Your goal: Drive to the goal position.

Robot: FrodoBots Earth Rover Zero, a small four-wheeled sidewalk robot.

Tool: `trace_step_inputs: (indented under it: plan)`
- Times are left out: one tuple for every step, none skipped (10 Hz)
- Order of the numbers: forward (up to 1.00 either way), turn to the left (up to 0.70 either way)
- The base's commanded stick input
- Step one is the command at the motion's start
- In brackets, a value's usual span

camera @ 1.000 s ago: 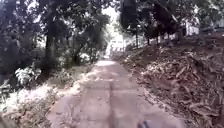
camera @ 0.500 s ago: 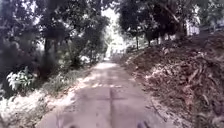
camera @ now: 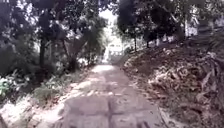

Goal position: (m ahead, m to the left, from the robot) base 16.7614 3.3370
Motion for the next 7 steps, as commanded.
trace_step_inputs:
  plan:
    - [0.85, -0.03]
    - [0.85, -0.26]
    - [0.85, -0.31]
    - [0.85, -0.14]
    - [0.85, -0.03]
    - [0.85, 0.00]
    - [0.85, 0.00]
